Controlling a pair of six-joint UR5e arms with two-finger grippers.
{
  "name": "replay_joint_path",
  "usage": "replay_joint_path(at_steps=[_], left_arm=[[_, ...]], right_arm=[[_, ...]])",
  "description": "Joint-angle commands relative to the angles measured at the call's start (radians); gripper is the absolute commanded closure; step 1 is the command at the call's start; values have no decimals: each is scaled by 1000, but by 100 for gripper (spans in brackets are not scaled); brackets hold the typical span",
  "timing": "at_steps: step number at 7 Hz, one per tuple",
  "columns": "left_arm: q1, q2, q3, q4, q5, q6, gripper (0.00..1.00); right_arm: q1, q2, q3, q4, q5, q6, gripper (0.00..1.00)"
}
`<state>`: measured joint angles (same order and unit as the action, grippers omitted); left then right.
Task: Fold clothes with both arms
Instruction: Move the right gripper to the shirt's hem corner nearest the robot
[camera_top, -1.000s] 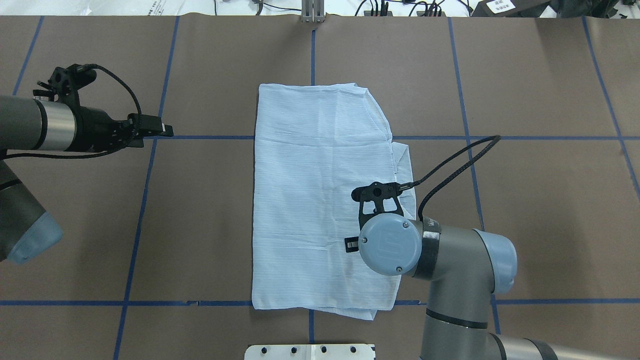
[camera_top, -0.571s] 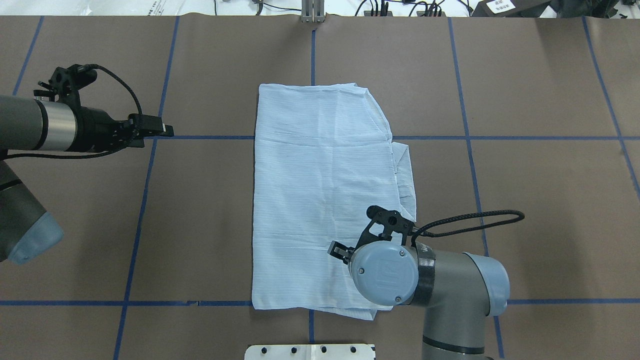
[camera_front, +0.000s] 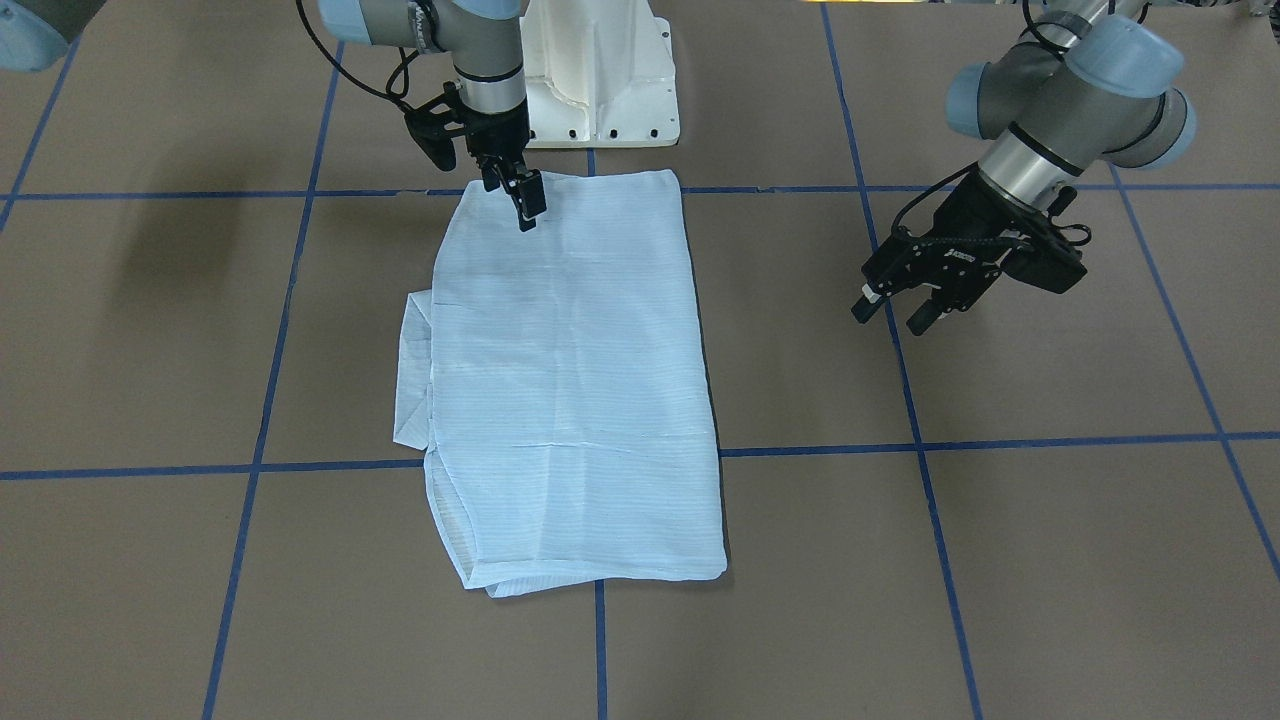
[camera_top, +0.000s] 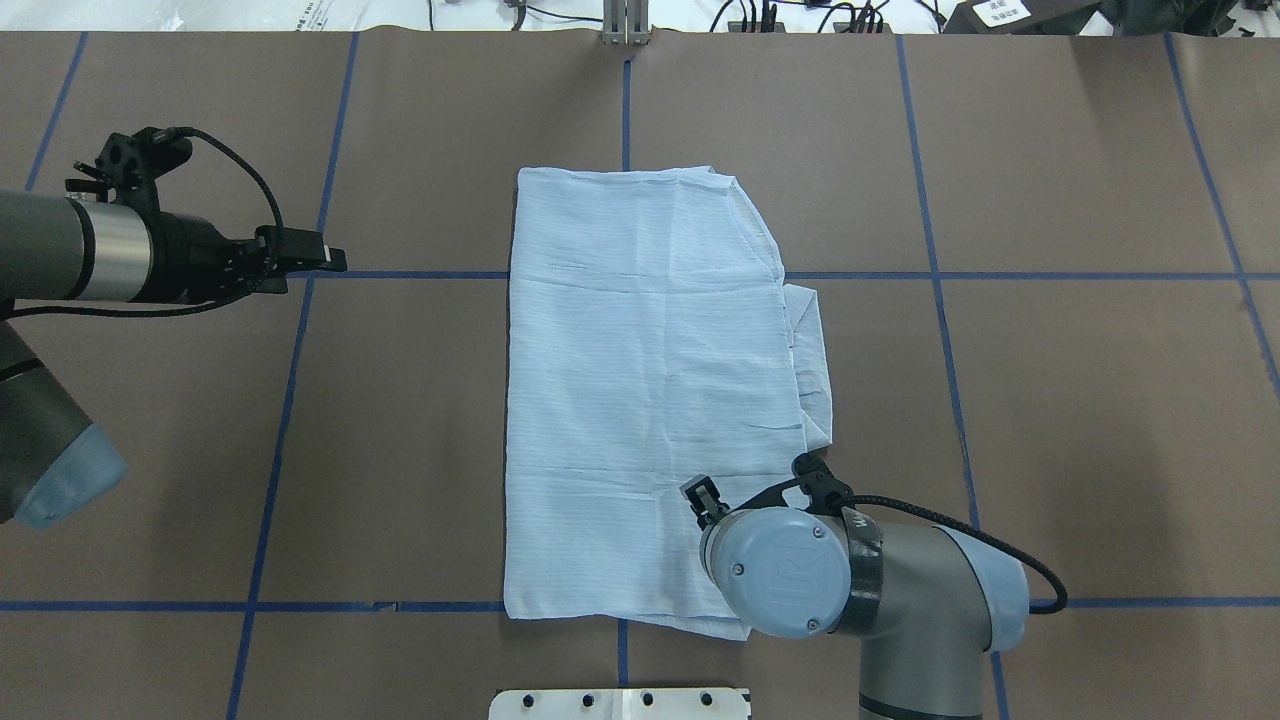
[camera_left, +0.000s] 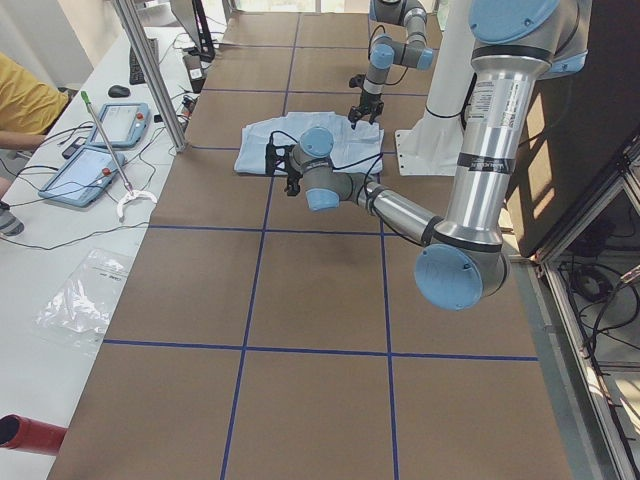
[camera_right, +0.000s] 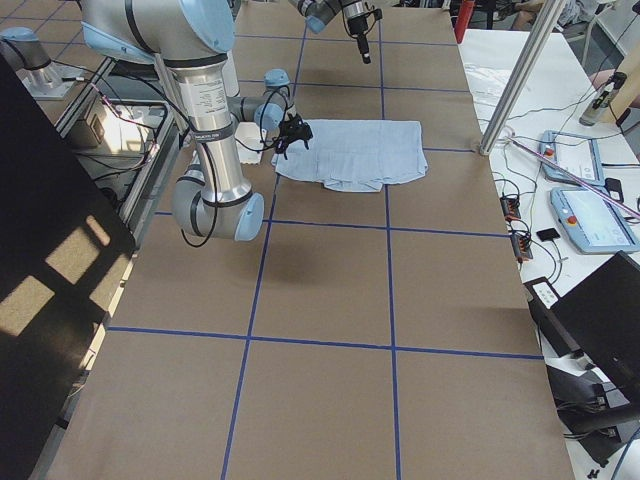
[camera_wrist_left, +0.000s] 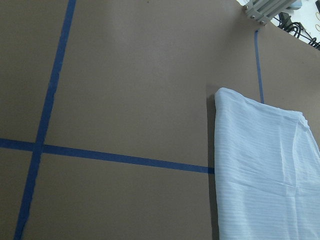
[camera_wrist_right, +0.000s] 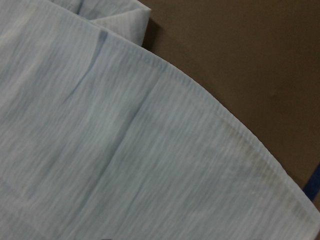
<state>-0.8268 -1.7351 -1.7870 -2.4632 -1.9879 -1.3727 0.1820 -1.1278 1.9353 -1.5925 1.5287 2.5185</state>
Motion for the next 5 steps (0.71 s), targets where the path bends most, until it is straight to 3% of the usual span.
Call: replay_joint_path(at_steps=[1,3,5], left_arm=[[-2,2,-11,0,6,-3,8],[-2,28,-41,0,8,-3,8],[0,28,-41,0,9,-3,8]], right_arm=[[-15,-36,25,22,-27,137,8],[-45,-61,36,25,-44,228,8],[-55,-131,118,68,-73,319,9]])
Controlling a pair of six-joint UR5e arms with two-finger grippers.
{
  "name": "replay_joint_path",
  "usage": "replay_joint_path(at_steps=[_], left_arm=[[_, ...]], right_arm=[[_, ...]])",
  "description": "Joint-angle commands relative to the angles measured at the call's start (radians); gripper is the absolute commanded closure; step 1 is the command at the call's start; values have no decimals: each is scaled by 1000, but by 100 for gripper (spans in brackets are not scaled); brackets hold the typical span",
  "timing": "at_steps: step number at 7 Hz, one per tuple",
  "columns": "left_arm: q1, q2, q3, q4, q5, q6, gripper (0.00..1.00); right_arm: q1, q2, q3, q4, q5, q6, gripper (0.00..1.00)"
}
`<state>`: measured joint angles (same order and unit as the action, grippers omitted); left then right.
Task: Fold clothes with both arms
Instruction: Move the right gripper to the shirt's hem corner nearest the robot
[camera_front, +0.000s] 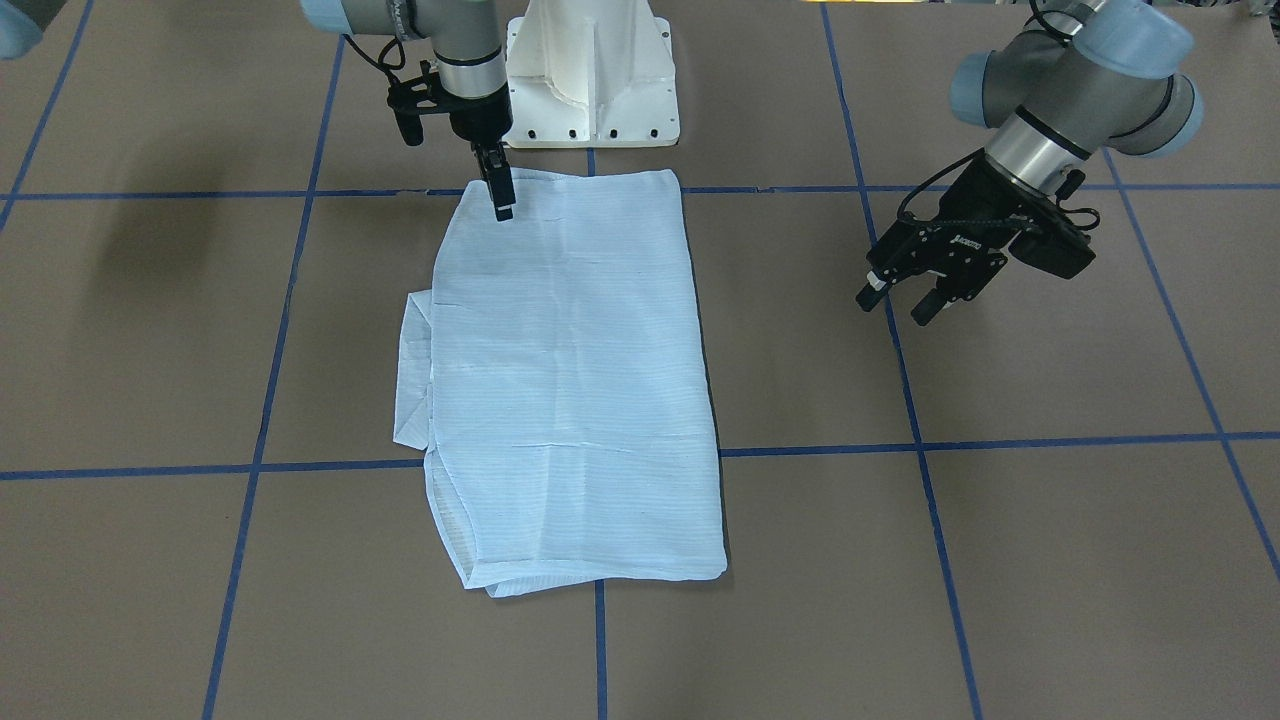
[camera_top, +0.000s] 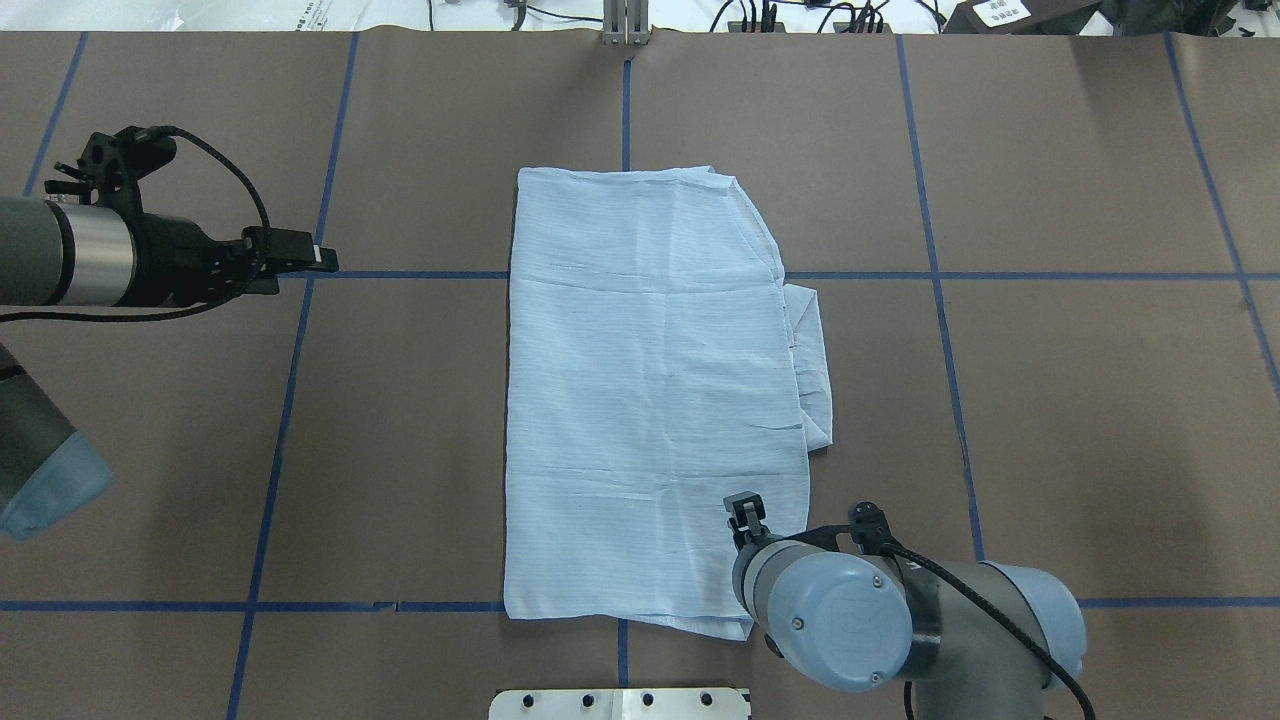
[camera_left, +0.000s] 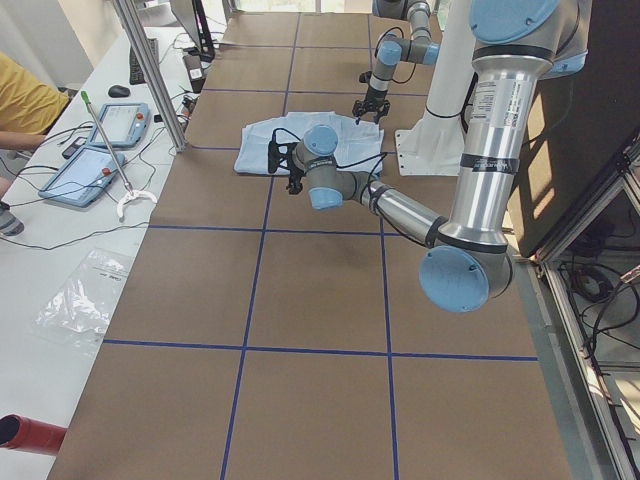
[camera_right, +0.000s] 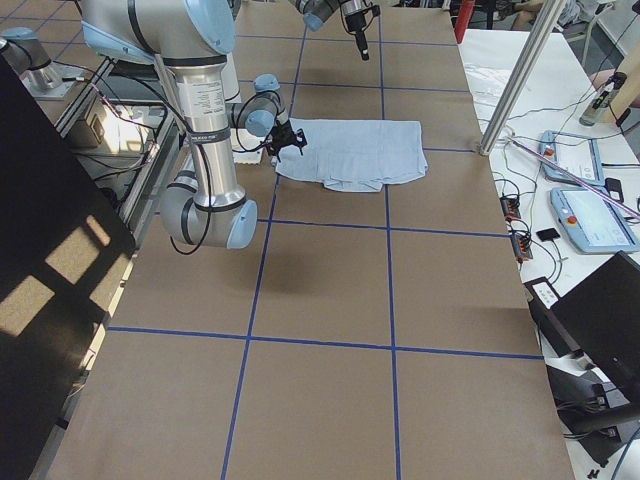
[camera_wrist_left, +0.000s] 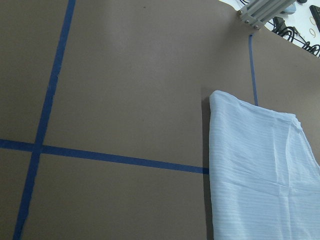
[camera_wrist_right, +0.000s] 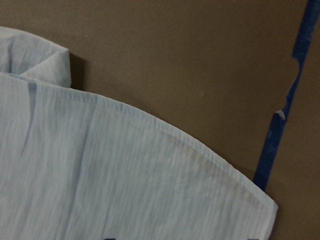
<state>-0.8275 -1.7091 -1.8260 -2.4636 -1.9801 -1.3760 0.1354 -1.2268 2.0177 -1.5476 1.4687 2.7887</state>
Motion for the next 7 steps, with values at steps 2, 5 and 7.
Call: replay_joint_path(at_steps=[2,5,7], left_arm=[[1,2,1,0,19,0,8],[1,2,-1,0,21,0,7],[1,2,-2,0,32,0,7]], right_arm=[[-39,-25,22,27,-40,162,8],[-103,-39,-10,72,-65,196,8],[-121,-43,-11,72,-71,198,8]])
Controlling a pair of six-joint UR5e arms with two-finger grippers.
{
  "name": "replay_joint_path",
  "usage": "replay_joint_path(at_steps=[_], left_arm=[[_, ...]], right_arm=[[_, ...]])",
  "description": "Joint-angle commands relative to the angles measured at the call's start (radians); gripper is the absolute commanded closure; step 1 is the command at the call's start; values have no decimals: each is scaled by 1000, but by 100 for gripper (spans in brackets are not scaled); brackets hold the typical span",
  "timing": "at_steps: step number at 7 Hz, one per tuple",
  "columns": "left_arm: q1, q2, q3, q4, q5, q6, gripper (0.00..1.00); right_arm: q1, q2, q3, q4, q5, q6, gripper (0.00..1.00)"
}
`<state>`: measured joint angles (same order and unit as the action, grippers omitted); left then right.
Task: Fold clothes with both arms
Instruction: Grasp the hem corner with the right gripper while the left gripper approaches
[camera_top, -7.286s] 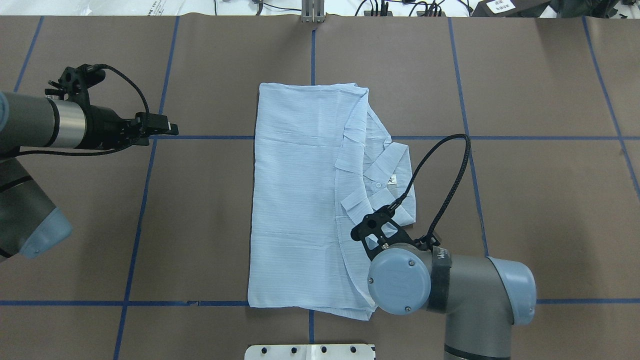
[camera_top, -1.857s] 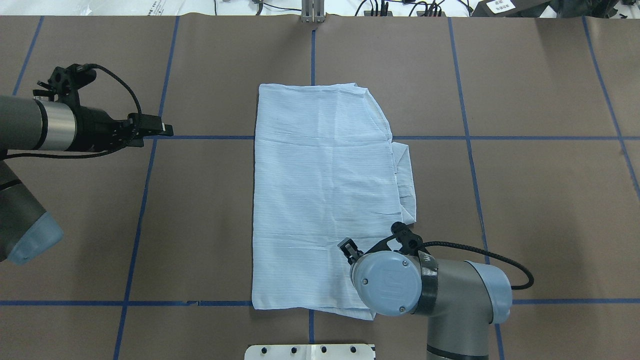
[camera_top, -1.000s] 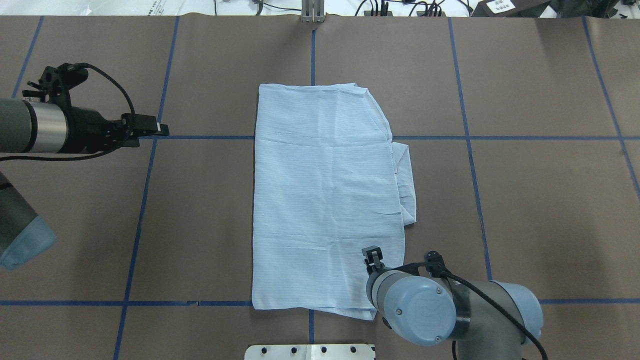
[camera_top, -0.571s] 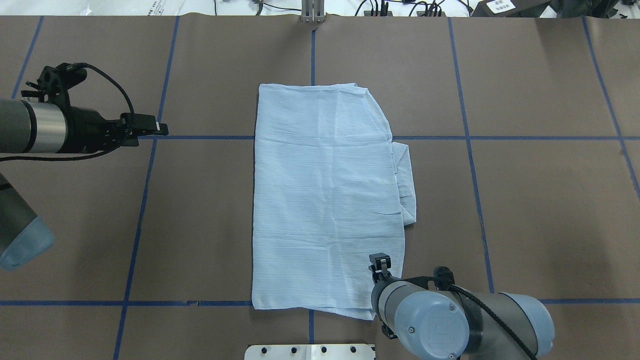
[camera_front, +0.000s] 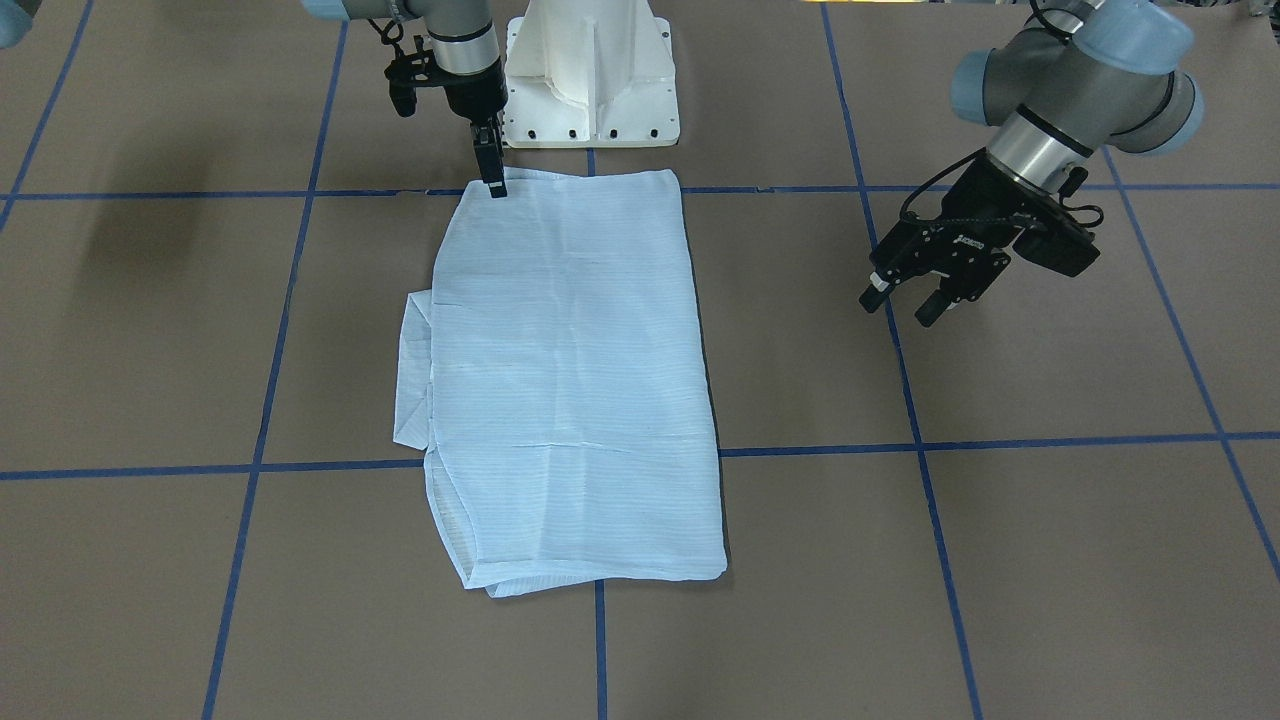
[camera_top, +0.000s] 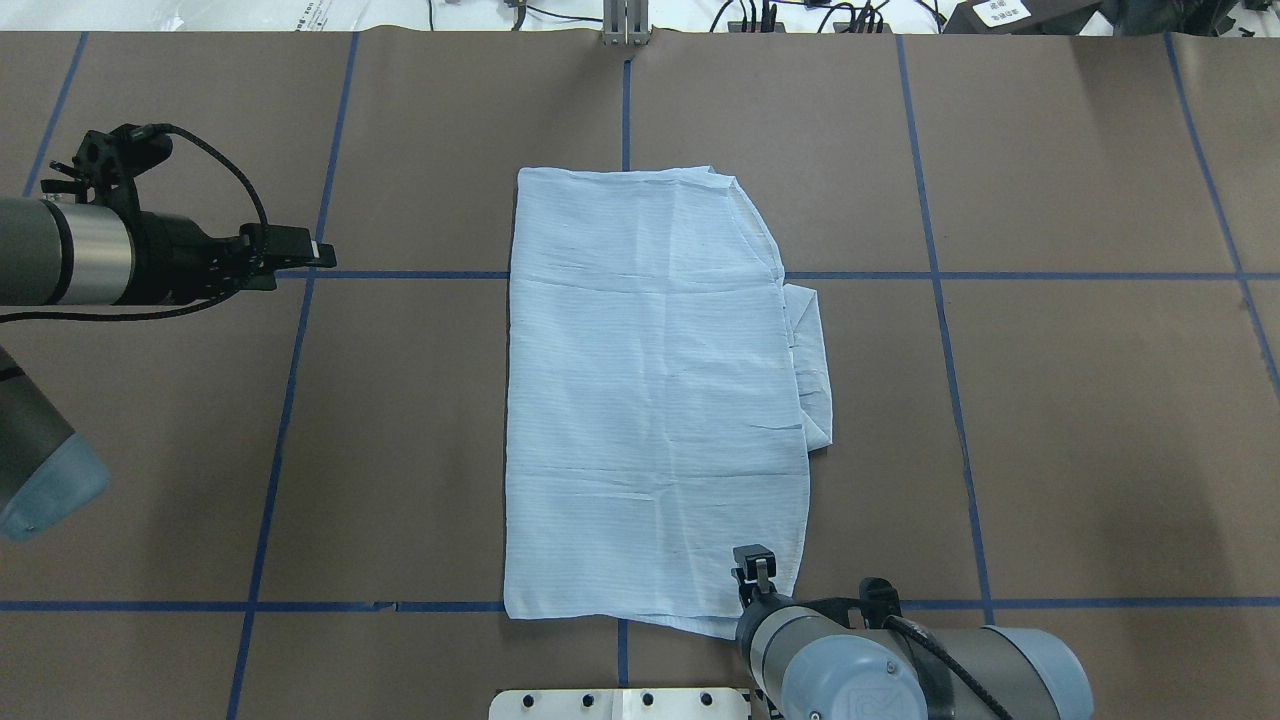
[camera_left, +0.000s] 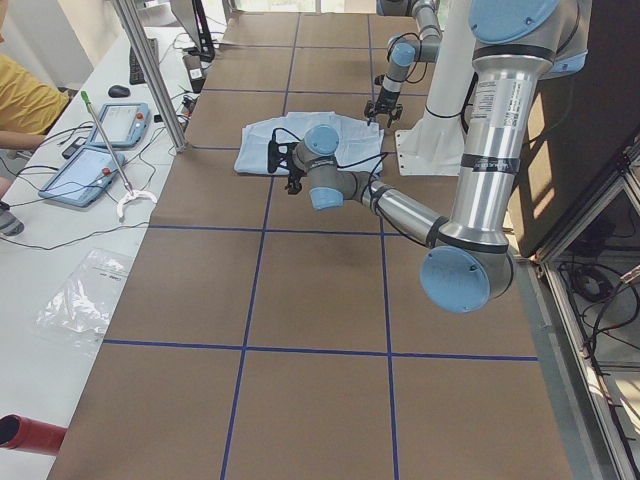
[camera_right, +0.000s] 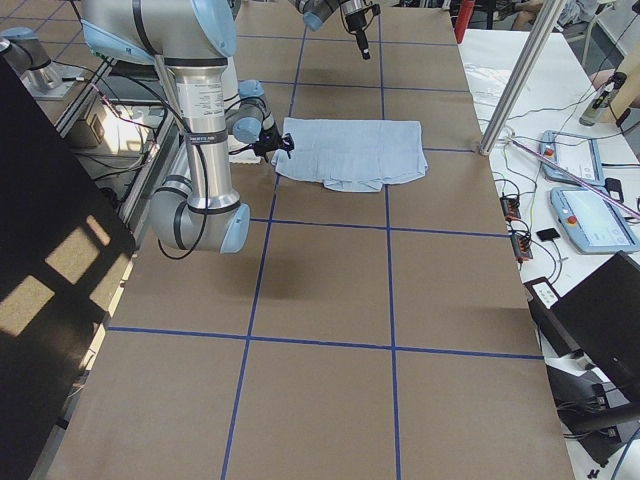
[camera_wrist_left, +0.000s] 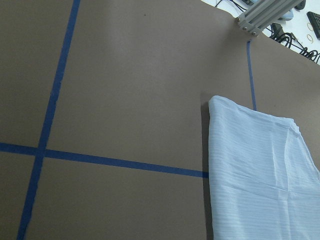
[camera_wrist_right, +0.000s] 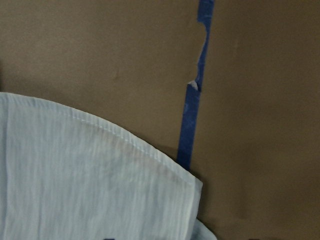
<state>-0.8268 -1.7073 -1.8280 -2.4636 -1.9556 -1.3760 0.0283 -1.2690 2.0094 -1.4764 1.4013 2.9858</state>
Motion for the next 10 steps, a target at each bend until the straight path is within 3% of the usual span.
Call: replay_joint_path(at_steps=[1,6,7,8,9,10], left_arm=[[0,0,-2,0,14,0,7],[0,1,-5,0,21,0,7],[0,2,-5,0,21,2,7],[0,2,-5,0,21,0,7],[0,2,-5,0,21,2,7],[0,2,-5,0,21,2,7]], right_arm=[[-14,3,-4,1,-4,-5,9],[-16,2,-29,2,-4,-11,9],[-18,8,-29,2,-4,-11,22],[-16,7,-24,2,-5,-11,57],[-16,4,-20,14,-7,-11,100],[-10,2,-17,57,-10,-14,100]])
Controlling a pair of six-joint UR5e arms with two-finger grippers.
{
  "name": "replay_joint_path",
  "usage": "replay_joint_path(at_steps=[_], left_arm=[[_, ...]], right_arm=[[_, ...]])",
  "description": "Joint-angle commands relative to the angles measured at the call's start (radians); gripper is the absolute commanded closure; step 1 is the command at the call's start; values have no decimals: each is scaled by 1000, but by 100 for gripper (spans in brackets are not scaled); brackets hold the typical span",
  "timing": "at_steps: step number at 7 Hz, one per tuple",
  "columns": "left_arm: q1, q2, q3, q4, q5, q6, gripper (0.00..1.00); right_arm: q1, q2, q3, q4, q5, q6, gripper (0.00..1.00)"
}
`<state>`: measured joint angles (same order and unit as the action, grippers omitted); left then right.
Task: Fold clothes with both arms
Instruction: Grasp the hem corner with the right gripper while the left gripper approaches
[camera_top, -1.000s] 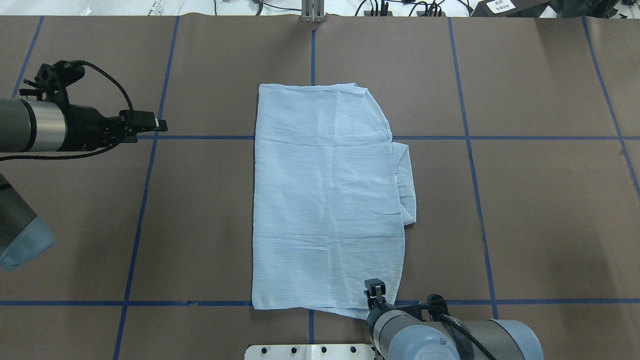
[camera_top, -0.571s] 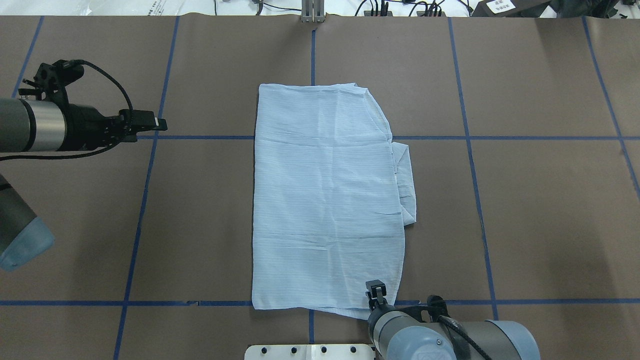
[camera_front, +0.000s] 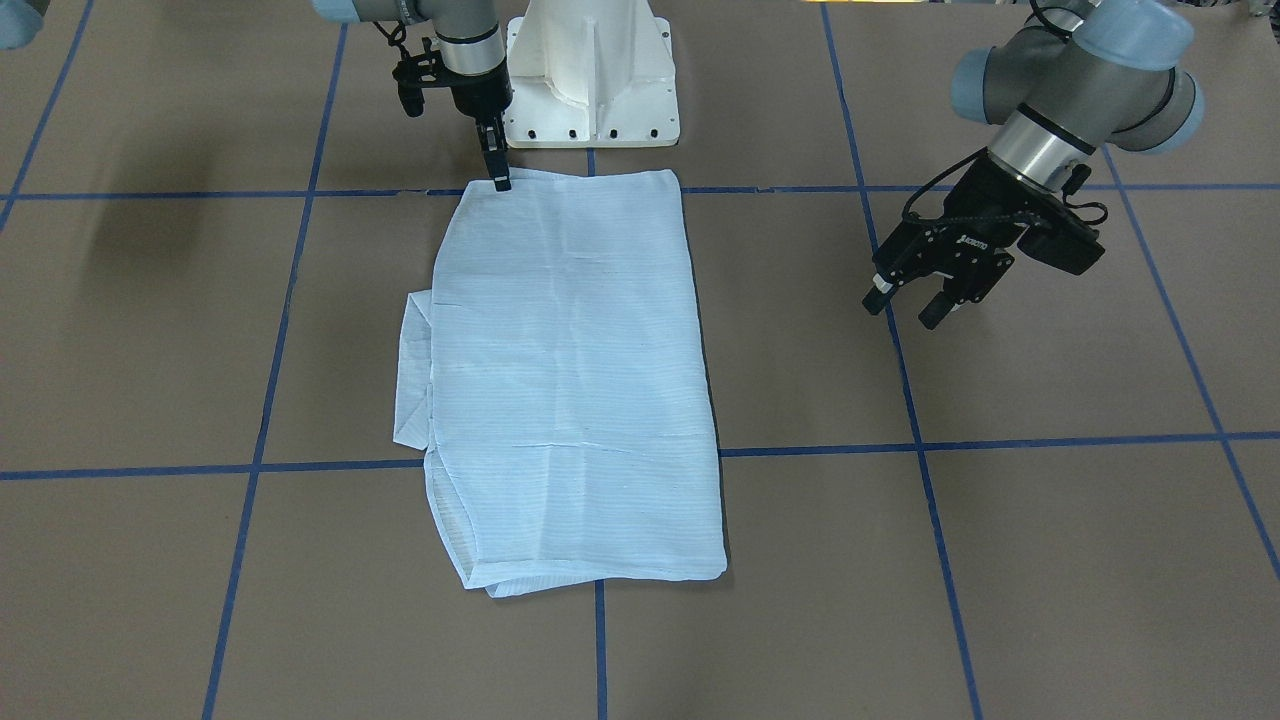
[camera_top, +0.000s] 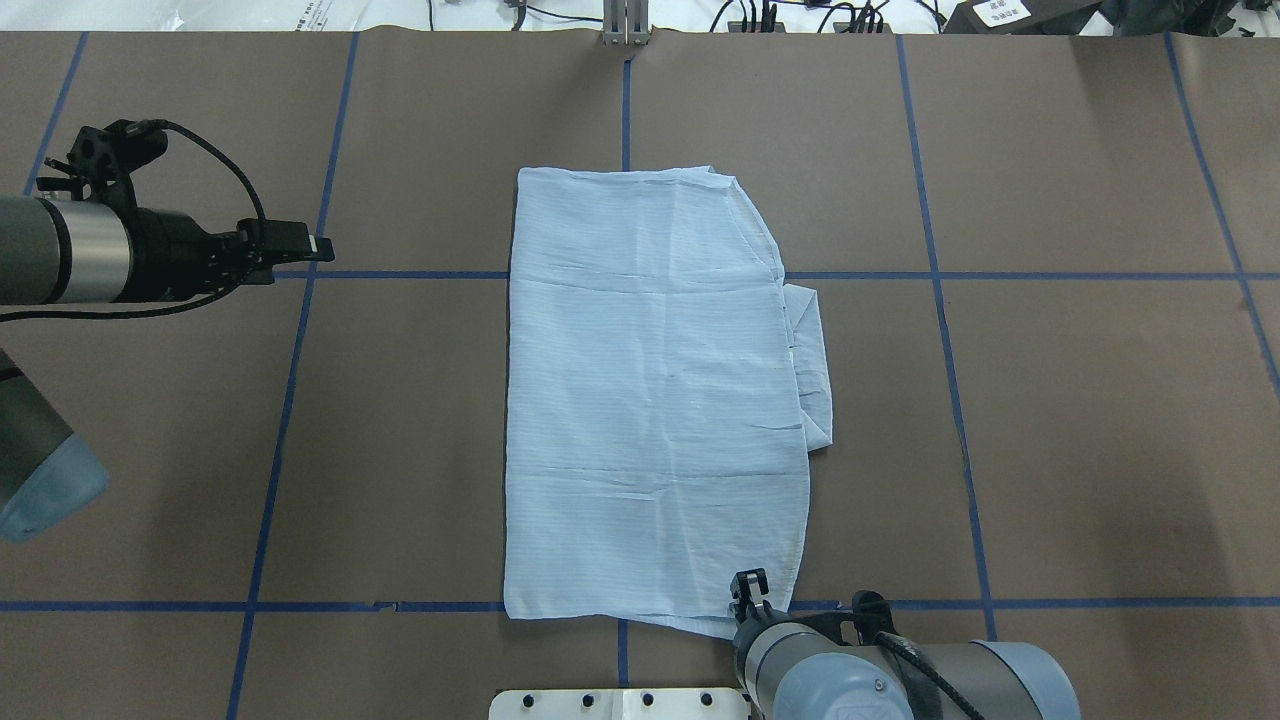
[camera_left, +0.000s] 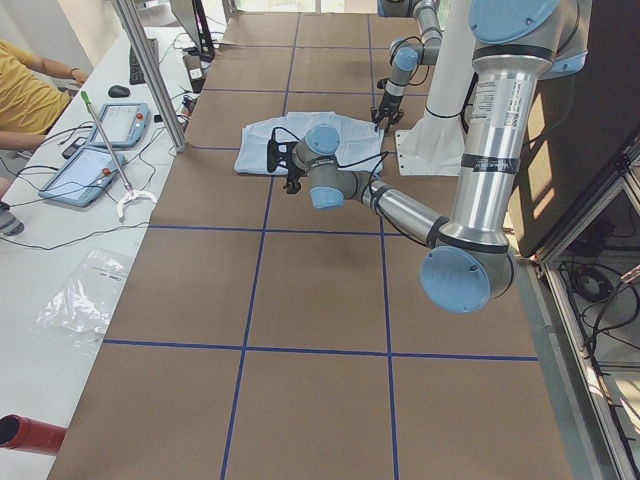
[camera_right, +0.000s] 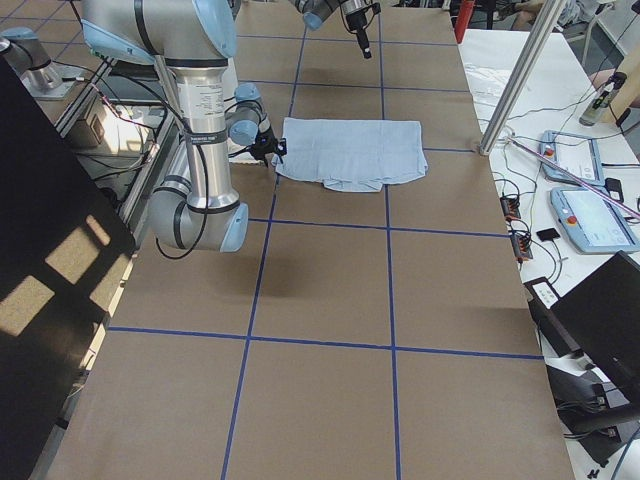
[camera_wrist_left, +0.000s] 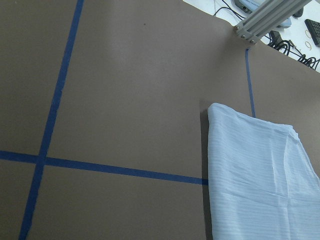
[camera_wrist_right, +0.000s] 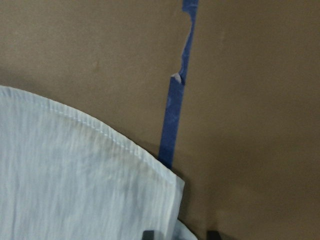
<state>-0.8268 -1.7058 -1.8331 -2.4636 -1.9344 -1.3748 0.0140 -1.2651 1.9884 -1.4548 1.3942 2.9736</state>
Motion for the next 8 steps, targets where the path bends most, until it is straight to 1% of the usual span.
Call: replay_joint_path(at_steps=[1,3,4,5,6,7,8], left_arm=[[0,0,0,0,6,0,7],[0,0,-2,0,6,-1,7],[3,-5,-6,2,6,-45,7],[11,-15,-12,3,6,-122,7],[43,-21,-34,5,6,-241,7],[111,-20,-55,6,17,-354,7],[244,-17,-80,8,108,-497,7]], right_arm=[[4,-5,1,45,-4,-4,100],[4,0,7,53,-30,1,100],[11,-5,36,48,-29,-1,100],[14,-19,41,44,-30,-1,100],[14,-20,41,44,-31,-2,100],[14,-26,41,44,-31,-5,100],[11,-30,40,44,-31,-19,100]])
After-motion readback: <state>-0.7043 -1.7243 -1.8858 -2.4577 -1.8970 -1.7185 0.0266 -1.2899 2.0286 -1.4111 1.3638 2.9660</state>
